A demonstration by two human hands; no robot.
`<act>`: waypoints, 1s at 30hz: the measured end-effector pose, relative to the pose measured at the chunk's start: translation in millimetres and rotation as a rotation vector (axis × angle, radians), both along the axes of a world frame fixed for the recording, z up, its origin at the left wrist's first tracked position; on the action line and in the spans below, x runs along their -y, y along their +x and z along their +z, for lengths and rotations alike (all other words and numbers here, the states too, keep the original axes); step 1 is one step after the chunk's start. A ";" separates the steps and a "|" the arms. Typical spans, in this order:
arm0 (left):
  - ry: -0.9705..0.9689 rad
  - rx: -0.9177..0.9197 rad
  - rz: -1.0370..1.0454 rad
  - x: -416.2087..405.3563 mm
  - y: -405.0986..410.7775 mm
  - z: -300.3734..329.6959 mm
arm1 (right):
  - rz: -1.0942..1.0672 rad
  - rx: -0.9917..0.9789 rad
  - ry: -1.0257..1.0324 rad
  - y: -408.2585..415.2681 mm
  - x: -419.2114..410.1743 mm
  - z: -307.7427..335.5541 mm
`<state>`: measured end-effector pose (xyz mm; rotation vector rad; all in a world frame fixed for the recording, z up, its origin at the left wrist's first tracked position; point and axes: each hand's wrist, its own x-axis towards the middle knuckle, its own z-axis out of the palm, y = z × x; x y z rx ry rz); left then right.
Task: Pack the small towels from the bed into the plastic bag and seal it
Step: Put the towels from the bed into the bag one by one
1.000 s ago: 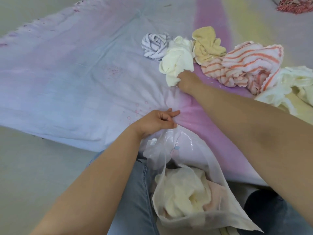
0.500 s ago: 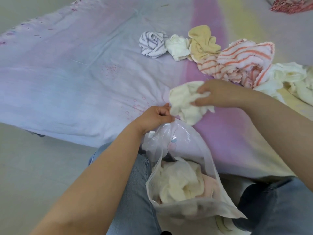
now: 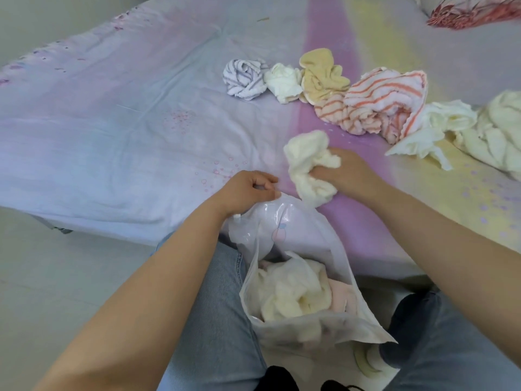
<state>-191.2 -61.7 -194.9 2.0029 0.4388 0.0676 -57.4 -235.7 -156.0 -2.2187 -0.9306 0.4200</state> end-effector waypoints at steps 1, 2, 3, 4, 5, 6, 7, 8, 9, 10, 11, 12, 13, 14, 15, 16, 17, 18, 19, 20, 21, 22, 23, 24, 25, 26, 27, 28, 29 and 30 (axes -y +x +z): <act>0.073 -0.001 0.006 1.4 -2.2 4.1 | -0.027 -0.048 0.164 -7.4 12.0 8.6; 0.138 -0.006 0.003 4.4 -4.8 9.5 | -0.023 -0.083 0.314 -18.0 23.3 18.7; 0.188 -0.017 -0.001 7.1 -6.8 13.0 | 0.015 -0.092 0.410 -32.4 32.8 28.3; 0.237 -0.031 -0.009 10.6 -8.5 16.8 | 0.082 -0.065 0.454 -48.2 41.2 36.6; 0.302 -0.050 -0.014 13.3 -9.6 18.7 | 0.179 0.044 0.441 -61.9 47.3 40.9; 0.377 -0.074 -0.021 16.0 -10.8 20.3 | 0.315 0.190 0.338 -76.2 51.7 44.5; 0.443 -0.095 -0.020 18.1 -12.1 22.0 | 0.447 0.327 0.156 -86.4 54.1 42.9; 0.486 -0.099 -0.021 19.8 -14.2 23.6 | 0.539 0.411 -0.090 -96.9 53.5 40.5; 0.488 -0.092 -0.019 20.6 -16.4 24.4 | 0.606 0.435 -0.348 -107.4 51.9 35.1; 0.462 -0.082 -0.011 22.1 -18.5 26.0 | 0.640 0.415 -0.518 -116.7 50.3 27.4; 0.433 -0.077 0.000 23.9 -19.8 27.0 | 0.646 0.376 -0.623 -123.5 48.9 18.0; 0.421 -0.076 0.007 27.0 -21.4 28.1 | 0.630 0.357 -0.682 -128.0 48.1 9.8; 0.430 -0.080 0.015 28.9 -23.0 27.4 | 0.605 0.360 -0.712 -128.4 46.6 2.7; 0.456 -0.081 0.021 31.2 -25.9 27.7 | 0.579 0.388 -0.681 -125.2 45.0 -1.2; 0.497 -0.087 0.032 31.9 -30.0 27.2 | 0.549 0.426 -0.591 -120.2 43.1 -2.5; 0.548 -0.100 0.044 31.9 -36.1 26.8 | 0.508 0.465 -0.443 -113.9 41.4 -1.4; 0.607 -0.133 0.053 31.3 -44.3 25.6 | 0.456 0.499 -0.285 -107.0 40.2 0.4; 0.667 -0.196 0.061 31.7 -54.1 24.1 | 0.404 0.541 -0.187 -100.3 40.2 1.5; 0.707 -0.264 0.073 33.8 -64.8 22.8 | 0.347 0.579 -0.167 -92.6 41.4 0.9; 0.717 -0.309 0.095 38.0 -75.2 21.9 | 0.288 0.586 -0.219 -84.6 43.7 -1.2; 0.706 -0.334 0.119 43.4 -83.9 20.9 | 0.234 0.545 -0.310 -76.3 46.7 -6.3; 0.683 -0.358 0.139 49.3 -91.2 20.0 | 0.191 0.480 -0.397 -70.2 50.2 -9.8; 0.655 -0.390 0.152 54.1 -96.2 18.4 | 0.164 0.435 -0.460 -64.7 53.1 -14.2; 0.633 -0.423 0.166 57.6 -100.5 16.7 | 0.149 0.419 -0.494 -60.4 55.6 -17.1; 0.629 -0.444 0.185 59.7 -104.7 16.8 | 0.143 0.430 -0.504 -55.4 58.0 -20.3; 0.640 -0.450 0.210 59.2 -108.0 16.7 | 0.135 0.430 -0.497 -50.4 60.8 -22.5; 0.651 -0.442 0.227 57.9 -110.2 16.8 | 0.115 0.415 -0.478 -44.9 63.9 -23.5; 0.637 -0.427 0.225 57.1 -111.5 17.6 | 0.087 0.377 -0.455 -40.2 67.1 -22.6; 0.580 -0.391 0.203 56.9 -111.5 18.9 | 0.061 0.337 -0.431 -34.7 70.1 -21.6; 0.489 -0.333 0.172 57.0 -109.9 19.6 | 0.044 0.304 -0.411 -28.1 72.8 -20.6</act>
